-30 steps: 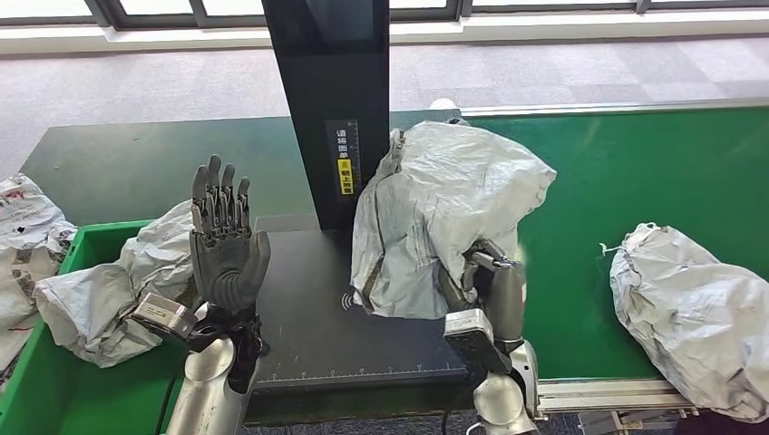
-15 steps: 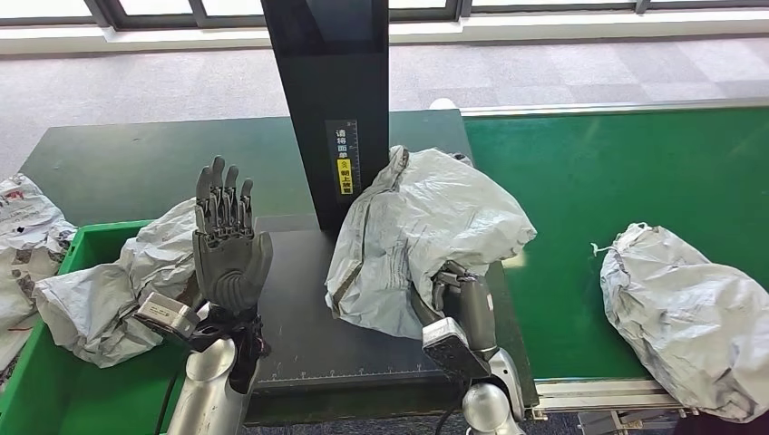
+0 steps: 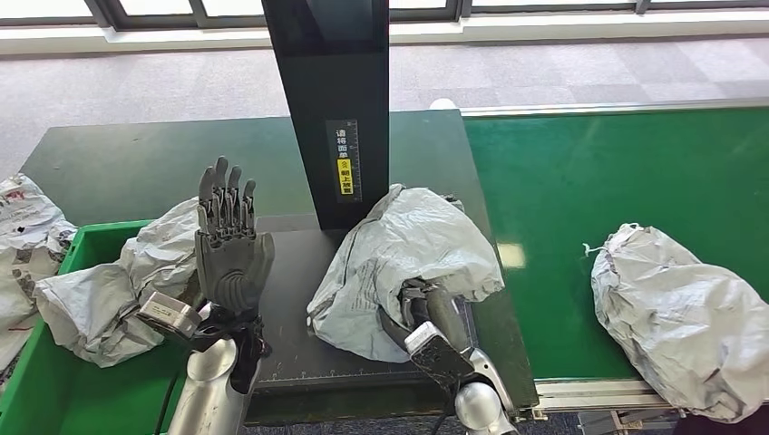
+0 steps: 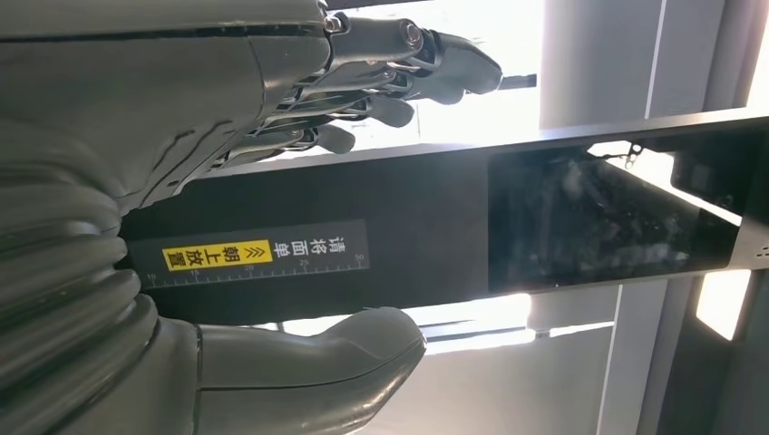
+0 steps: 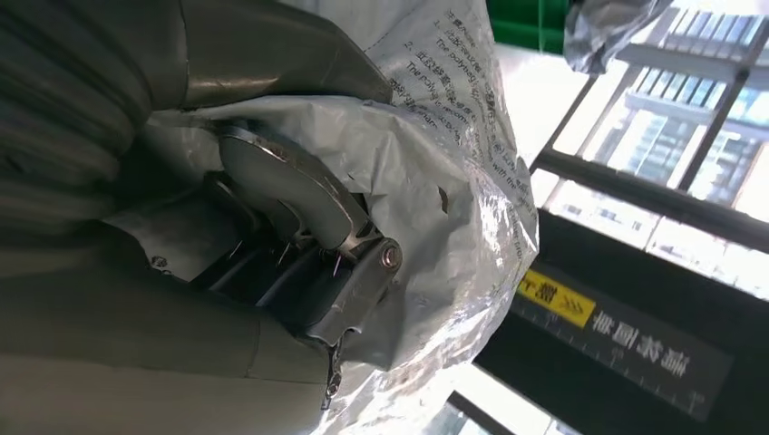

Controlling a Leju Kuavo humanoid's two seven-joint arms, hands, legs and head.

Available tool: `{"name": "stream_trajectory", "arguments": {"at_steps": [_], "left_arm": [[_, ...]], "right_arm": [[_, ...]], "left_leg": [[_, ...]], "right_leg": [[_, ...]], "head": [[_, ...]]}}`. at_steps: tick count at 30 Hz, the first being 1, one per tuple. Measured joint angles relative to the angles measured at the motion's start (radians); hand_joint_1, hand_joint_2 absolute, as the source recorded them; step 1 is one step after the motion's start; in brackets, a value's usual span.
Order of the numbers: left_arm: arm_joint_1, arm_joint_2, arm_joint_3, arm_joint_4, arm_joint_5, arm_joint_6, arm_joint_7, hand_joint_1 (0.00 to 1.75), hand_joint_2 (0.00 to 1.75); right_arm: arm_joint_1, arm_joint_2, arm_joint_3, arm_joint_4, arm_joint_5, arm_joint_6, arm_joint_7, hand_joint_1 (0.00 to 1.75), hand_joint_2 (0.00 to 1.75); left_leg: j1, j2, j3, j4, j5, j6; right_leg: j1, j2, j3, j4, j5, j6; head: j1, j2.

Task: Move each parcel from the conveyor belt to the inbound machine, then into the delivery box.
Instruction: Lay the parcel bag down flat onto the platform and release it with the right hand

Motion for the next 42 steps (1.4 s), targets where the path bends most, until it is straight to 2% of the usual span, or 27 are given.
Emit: {"name": "stream_trajectory", "arguments": {"at_steps": [4,7,8,11,22,28,35,38,42], "left_arm": [[-0.001,0.000,0.000,0.009,0.000,-0.003,0.000,0.00,1.75],[-0.002,0.000,0.000,0.015,-0.002,-0.003,0.000,0.00,1.75],[-0.002,0.000,0.000,0.016,-0.005,-0.003,0.000,0.00,1.75],[-0.002,0.000,0.000,0.019,-0.020,0.001,0.000,0.00,1.75],[0.000,0.000,0.003,0.015,-0.044,0.016,0.000,0.00,1.75],[0.000,0.000,0.004,0.019,-0.147,0.065,0.004,0.00,1.75],[-0.001,0.000,0.003,0.030,-0.178,0.079,0.007,0.00,1.75],[-0.005,0.002,-0.008,0.042,-0.326,0.142,0.054,0.00,1.75],[-0.023,0.003,-0.053,0.115,-0.664,0.307,0.206,0.00,1.75]], "right_arm": [[-0.025,-0.010,0.036,0.046,0.004,0.025,0.000,1.75,1.75],[-0.037,-0.013,0.054,0.082,0.019,0.037,0.000,0.44,1.75],[-0.040,-0.014,0.058,0.092,0.024,0.043,0.000,0.00,1.31],[-0.049,-0.015,0.069,0.124,0.045,0.046,0.000,0.00,0.00],[-0.064,-0.015,0.070,0.172,0.032,0.047,0.000,0.00,0.00],[-0.072,-0.014,0.070,0.174,0.024,0.072,0.000,0.00,0.00],[-0.079,-0.014,0.070,0.180,0.024,0.075,0.000,0.00,0.00],[-0.079,-0.014,0.070,0.180,0.025,0.073,0.000,0.00,0.00],[-0.079,-0.014,0.070,0.180,0.036,0.077,0.000,0.00,0.00]], "left_leg": [[0.000,0.000,0.000,0.000,0.000,0.000],[0.000,0.000,0.000,0.000,0.000,0.000],[0.000,0.000,0.000,0.000,0.000,0.000],[0.000,0.000,0.000,0.000,0.000,0.000],[0.000,0.000,0.000,0.000,0.000,0.000],[0.000,0.000,0.000,0.000,0.000,0.000],[0.000,0.000,0.000,0.000,0.000,0.000],[0.000,-0.001,0.000,0.000,0.000,0.000],[0.000,0.000,0.000,0.000,0.000,0.000]], "right_leg": [[0.000,0.000,0.000,0.000,0.000,0.000],[0.000,0.000,0.000,0.000,0.000,0.000],[0.000,0.000,0.000,0.000,0.000,0.000],[0.000,0.000,0.000,0.000,0.000,0.000],[0.000,0.000,0.000,0.000,0.000,0.000],[0.000,0.000,0.000,0.000,0.000,0.000],[0.000,0.000,0.000,0.000,0.000,0.000],[0.000,0.000,0.000,0.000,0.000,0.000],[0.000,0.000,0.000,0.000,0.000,0.000]], "head": [[0.000,0.000],[0.000,0.000],[0.000,0.000],[0.000,0.000],[0.000,0.000],[0.000,0.000],[0.000,0.000],[0.000,0.000],[0.000,0.000]]}}
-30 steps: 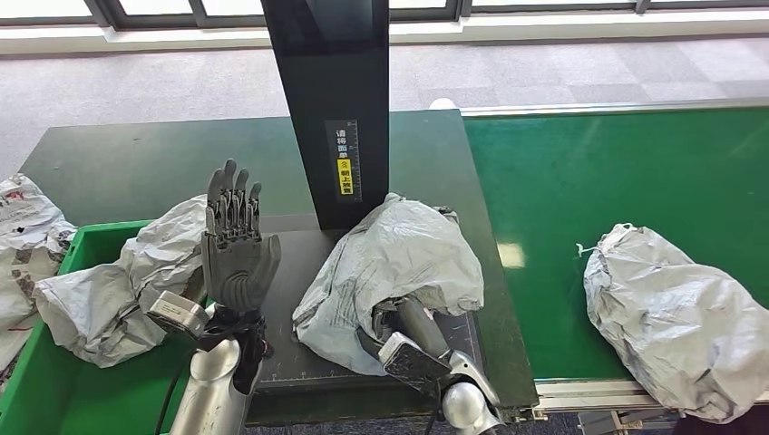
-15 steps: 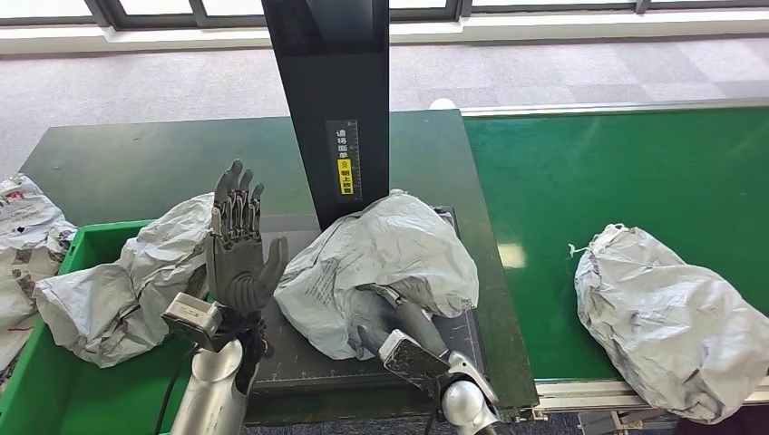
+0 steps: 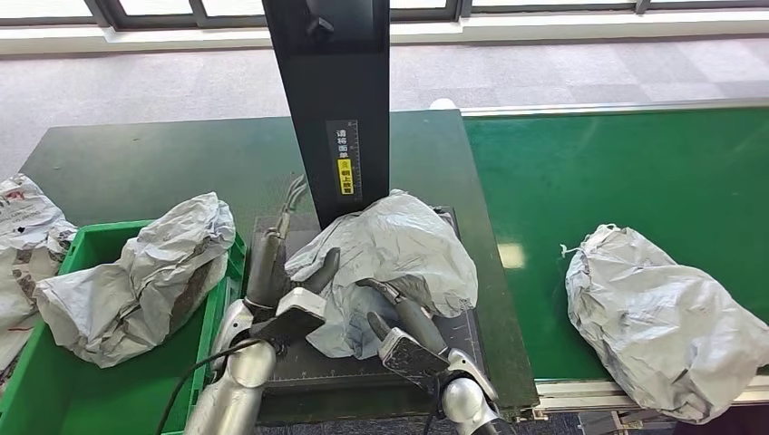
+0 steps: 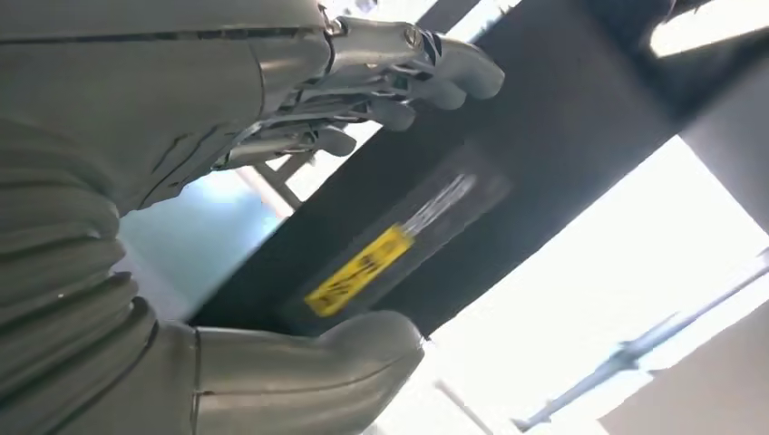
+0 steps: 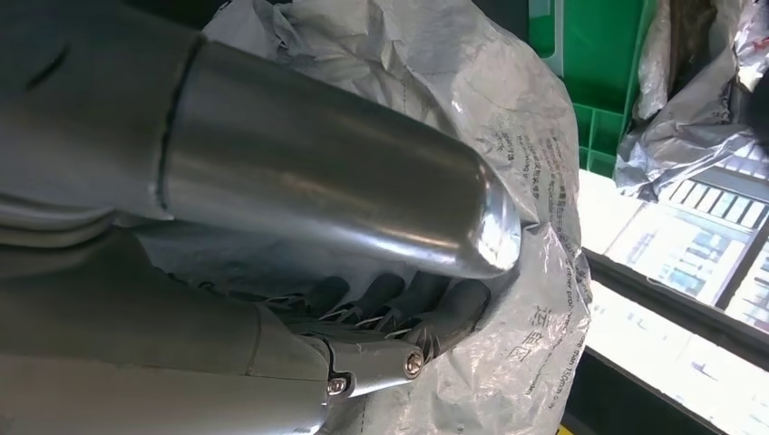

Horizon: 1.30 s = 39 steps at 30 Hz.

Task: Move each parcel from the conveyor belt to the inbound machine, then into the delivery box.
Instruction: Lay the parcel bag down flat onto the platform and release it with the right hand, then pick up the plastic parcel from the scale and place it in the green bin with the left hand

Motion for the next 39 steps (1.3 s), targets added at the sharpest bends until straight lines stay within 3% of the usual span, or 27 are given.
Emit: {"name": "stream_trajectory", "arguments": {"at_steps": [5,13,14,18,30,34,37,39], "left_arm": [[-0.040,-0.004,-0.034,0.139,-0.263,0.113,0.156,0.00,1.75],[-0.145,-0.026,-0.054,0.367,-0.535,0.161,0.341,0.00,1.75],[-0.161,-0.029,-0.055,0.399,-0.571,0.163,0.368,0.07,1.75],[-0.209,-0.042,-0.055,0.497,-0.653,0.163,0.428,1.75,1.75],[-0.253,-0.052,-0.054,0.607,-0.700,0.152,0.452,1.75,1.75],[-0.253,-0.054,-0.051,0.617,-0.713,0.149,0.453,1.75,1.75],[-0.254,-0.057,-0.041,0.617,-0.718,0.159,0.454,1.75,1.75],[-0.251,-0.056,-0.028,0.615,-0.728,0.178,0.456,1.75,1.75]], "right_arm": [[0.002,0.001,0.000,0.000,0.020,0.020,0.000,0.00,0.00],[0.001,-0.001,0.000,0.000,0.008,0.023,0.005,0.00,0.00],[0.002,-0.001,0.000,0.001,0.008,0.023,0.007,0.00,0.00],[0.015,-0.008,0.000,0.001,0.012,0.020,0.013,0.00,0.00],[0.046,-0.015,0.000,0.001,0.030,0.018,0.014,0.00,0.00],[0.065,-0.016,0.002,-0.033,0.011,-0.021,0.011,0.00,0.00],[0.113,-0.026,0.008,-0.153,-0.079,-0.180,0.012,0.00,0.00],[0.141,-0.030,0.008,-0.298,-0.095,-0.413,0.006,0.00,0.00]], "left_leg": [[0.000,0.001,0.000,0.000,0.000,0.000],[0.000,0.000,0.000,0.000,0.000,0.000],[0.000,0.000,0.000,0.000,0.000,0.000],[0.000,-0.001,-0.001,0.000,0.000,0.000],[0.000,-0.001,-0.001,0.000,0.000,0.000],[0.000,-0.002,-0.002,0.000,0.000,0.000],[-0.001,-0.006,-0.003,0.000,0.000,0.001],[-0.001,-0.004,-0.003,0.000,0.000,0.001]], "right_leg": [[0.000,0.001,0.000,0.000,0.000,0.000],[0.000,0.000,0.000,0.000,0.000,0.000],[0.000,0.000,0.000,0.000,0.000,0.000],[0.000,0.000,0.000,0.000,0.000,0.000],[0.000,-0.001,0.000,0.000,0.000,0.000],[0.000,-0.002,0.000,0.000,0.000,0.000],[0.000,-0.006,0.000,0.000,0.000,0.000],[-0.001,-0.005,0.000,0.000,0.000,0.000]], "head": [[0.000,0.000],[0.000,0.000],[0.000,0.000],[0.000,0.000],[0.000,0.000],[0.000,0.000],[0.000,0.000],[0.000,0.000]]}}
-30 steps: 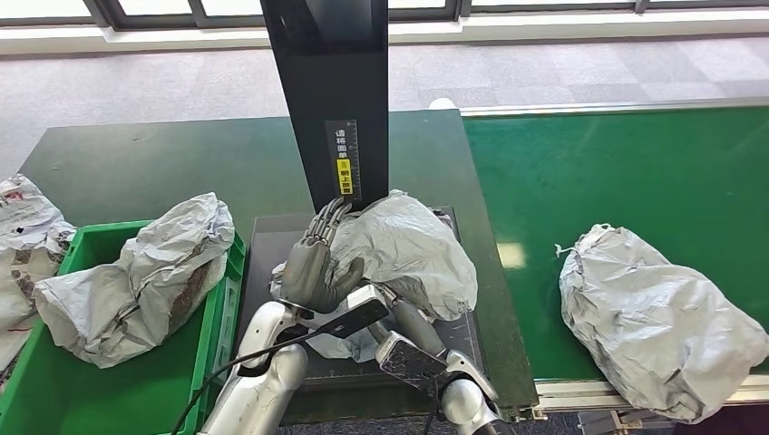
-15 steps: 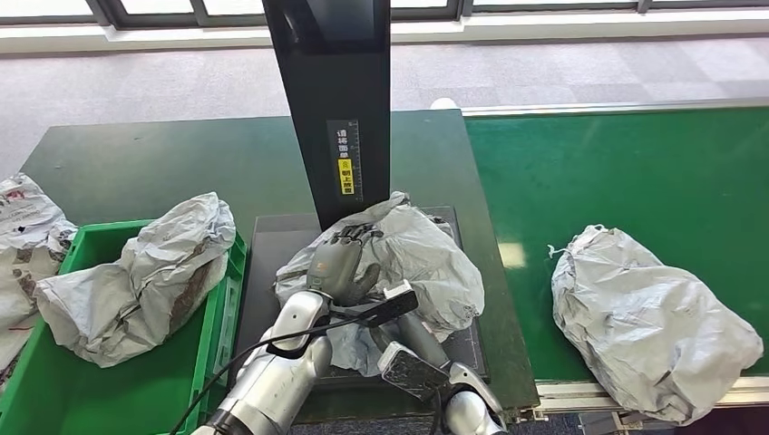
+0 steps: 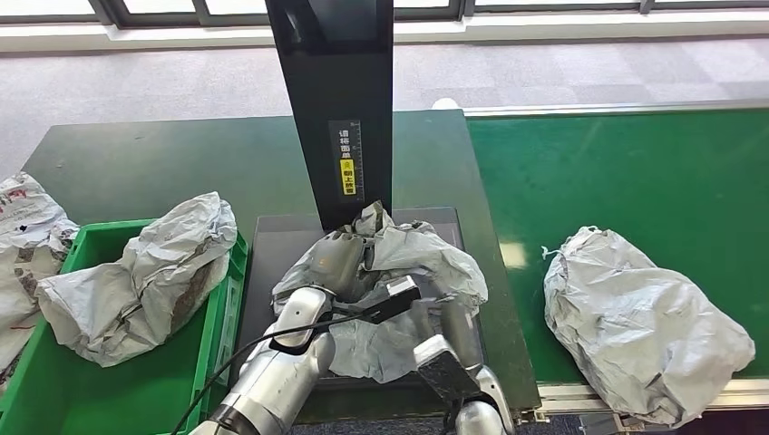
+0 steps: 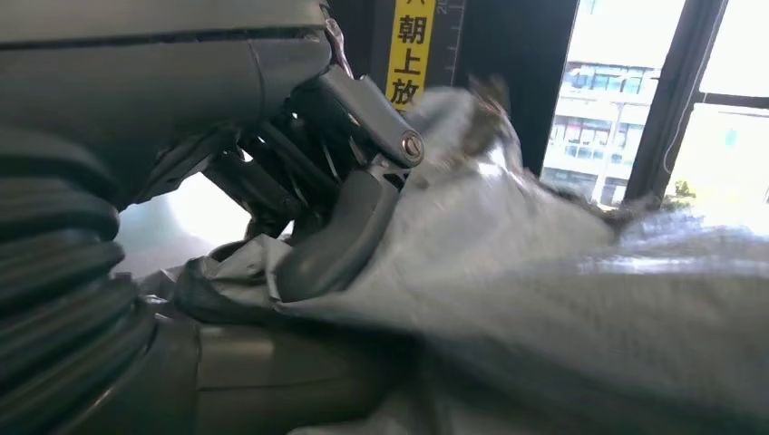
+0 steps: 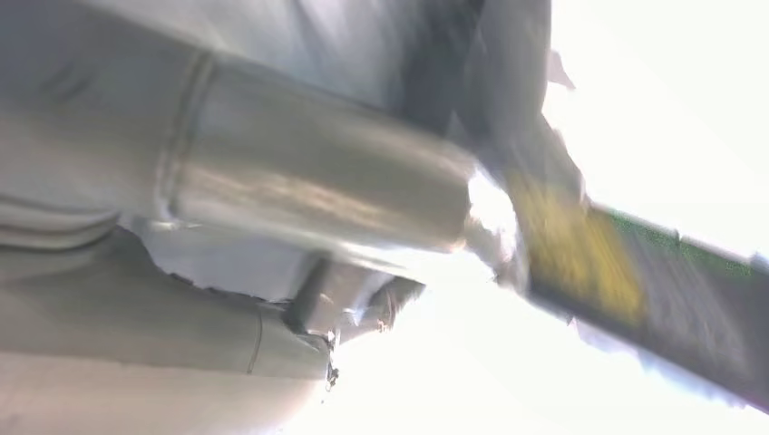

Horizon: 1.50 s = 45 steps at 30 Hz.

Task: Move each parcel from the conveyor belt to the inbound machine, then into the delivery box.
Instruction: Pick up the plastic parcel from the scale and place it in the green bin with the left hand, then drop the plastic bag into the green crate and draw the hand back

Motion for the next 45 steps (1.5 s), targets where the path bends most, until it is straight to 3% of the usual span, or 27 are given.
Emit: {"name": "stream_trajectory", "arguments": {"at_steps": [2,4,11,16,22,29,38,45], "left_arm": [[0.018,0.002,0.011,-0.001,-0.009,0.023,0.003,1.75,1.75],[0.033,0.004,0.019,-0.003,-0.011,0.039,0.005,1.75,1.75],[0.035,0.004,0.029,-0.008,-0.013,0.082,0.011,1.75,1.75],[0.047,0.006,0.064,-0.055,0.007,0.237,0.019,1.75,1.75],[0.055,0.007,0.083,-0.098,0.022,0.279,0.009,1.75,1.75],[0.090,0.011,0.126,-0.295,0.043,0.296,-0.026,1.75,1.75],[0.185,0.033,0.146,-0.880,0.144,0.299,-0.146,1.75,1.75],[0.227,0.043,0.192,-1.164,0.248,0.298,-0.182,1.75,1.75]], "right_arm": [[0.017,0.007,-0.009,-0.174,0.037,-0.241,-0.007,0.00,0.00],[0.031,0.019,-0.026,-0.320,0.067,-0.340,-0.008,0.00,0.00],[0.072,0.049,-0.068,-0.588,0.072,-0.318,-0.005,0.00,0.00],[0.096,0.073,-0.235,-0.846,0.000,-0.319,-0.006,0.00,0.00],[0.105,0.078,-0.286,-0.911,-0.006,-0.317,-0.006,0.00,0.00],[0.118,0.084,-0.366,-1.011,-0.023,-0.314,-0.006,0.00,0.00],[0.118,0.086,-0.400,-1.011,-0.045,-0.312,-0.004,0.00,0.00],[0.115,0.087,-0.409,-0.995,-0.056,-0.310,0.004,0.00,0.00]], "left_leg": [[-0.001,0.002,0.000,0.000,0.000,0.000],[-0.001,0.003,0.000,0.000,0.000,0.000],[-0.001,0.003,0.001,0.000,0.000,0.000],[-0.001,0.003,0.001,0.000,0.000,0.000],[-0.001,0.003,0.001,0.000,-0.001,0.000],[0.000,0.003,0.001,0.000,0.000,0.000],[0.000,0.002,0.000,0.000,-0.001,0.000],[0.000,0.003,0.000,0.000,-0.001,0.000]], "right_leg": [[0.000,0.003,-0.001,0.000,0.000,0.000],[0.000,0.004,-0.002,0.000,0.000,0.000],[0.000,0.004,-0.002,0.000,0.000,0.000],[0.000,0.003,0.000,0.000,0.000,0.000],[-0.001,0.004,0.000,0.000,0.000,0.000],[0.000,0.004,0.000,0.000,0.000,0.000],[0.000,0.003,0.000,0.001,-0.001,0.000],[0.000,0.003,0.001,0.000,-0.002,0.000]], "head": [[0.000,0.000],[0.000,0.000],[-0.001,0.000],[0.000,0.000],[0.000,0.000],[0.000,0.000],[0.000,0.000],[0.000,0.000]]}}
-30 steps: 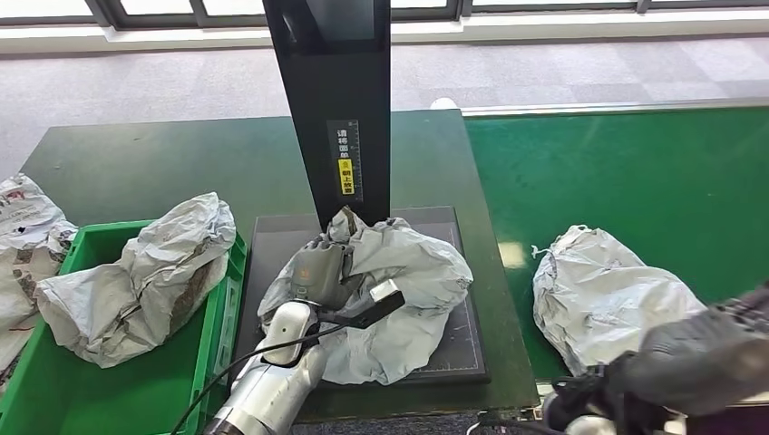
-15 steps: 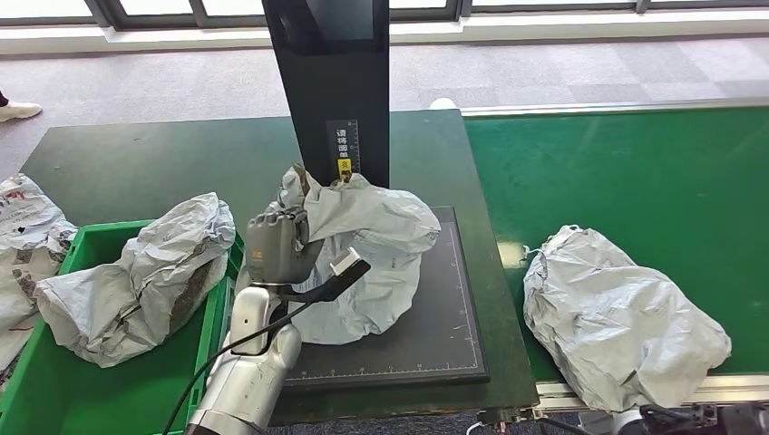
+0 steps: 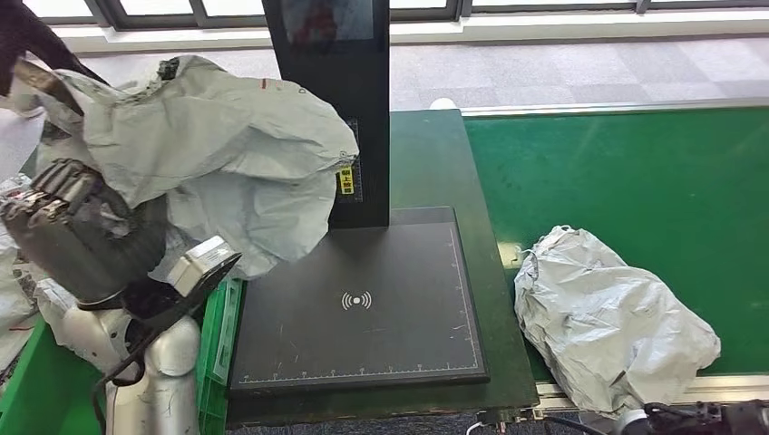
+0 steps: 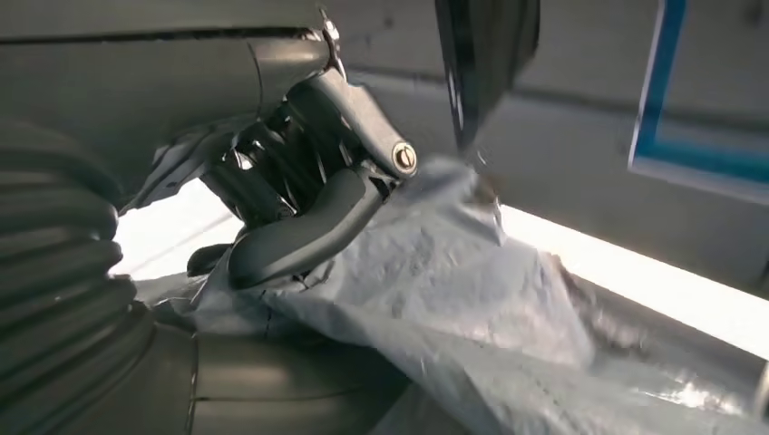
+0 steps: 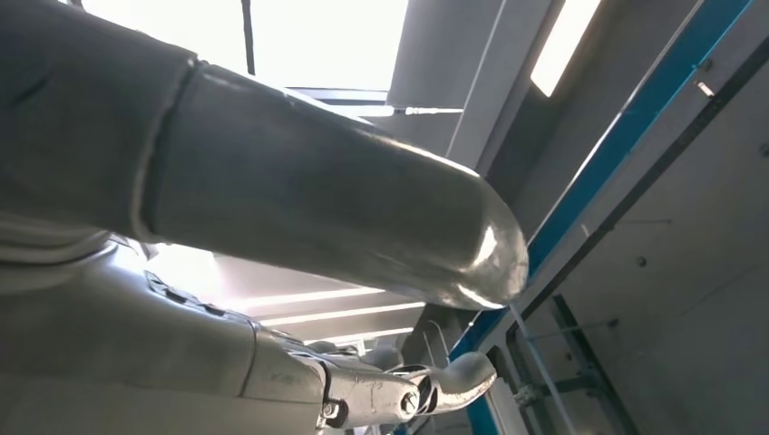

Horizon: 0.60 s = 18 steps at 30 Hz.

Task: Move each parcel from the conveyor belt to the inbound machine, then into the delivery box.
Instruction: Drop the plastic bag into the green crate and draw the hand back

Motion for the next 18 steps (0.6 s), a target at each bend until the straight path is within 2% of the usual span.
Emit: {"name": "stream_trajectory", "arguments": {"at_steps": [7,13,16,18], "left_arm": [[0.037,0.006,0.107,-0.138,0.133,0.000,-0.057,1.75,1.75],[0.059,0.006,0.208,-0.176,0.176,0.000,-0.060,1.75,1.75],[0.066,0.006,0.243,-0.171,0.152,0.000,-0.035,1.75,1.75],[0.069,0.006,0.264,-0.146,0.080,0.000,0.026,1.75,1.75]], "right_arm": [[0.000,0.001,-0.015,0.021,-0.012,0.000,-0.007,0.00,0.00],[-0.001,0.002,-0.023,0.033,-0.019,0.000,-0.008,0.00,0.00],[-0.001,0.002,-0.031,0.037,-0.020,0.000,-0.008,0.00,0.00],[0.000,0.002,-0.033,0.038,-0.019,0.000,-0.008,0.00,0.00]], "left_leg": [[0.000,0.000,0.001,0.000,0.000,0.000],[0.000,-0.001,0.002,0.000,0.000,0.000],[0.000,0.000,0.002,0.000,0.000,0.000],[0.000,0.000,0.002,0.000,0.000,0.000]], "right_leg": [[0.001,-0.001,0.001,0.000,0.000,0.000],[0.001,-0.001,0.001,0.000,0.000,0.000],[0.000,-0.001,0.001,0.000,0.000,0.000],[0.000,-0.001,0.001,0.000,0.000,0.000]], "head": [[0.000,0.000],[0.000,0.000],[0.000,0.000],[0.000,0.000]]}}
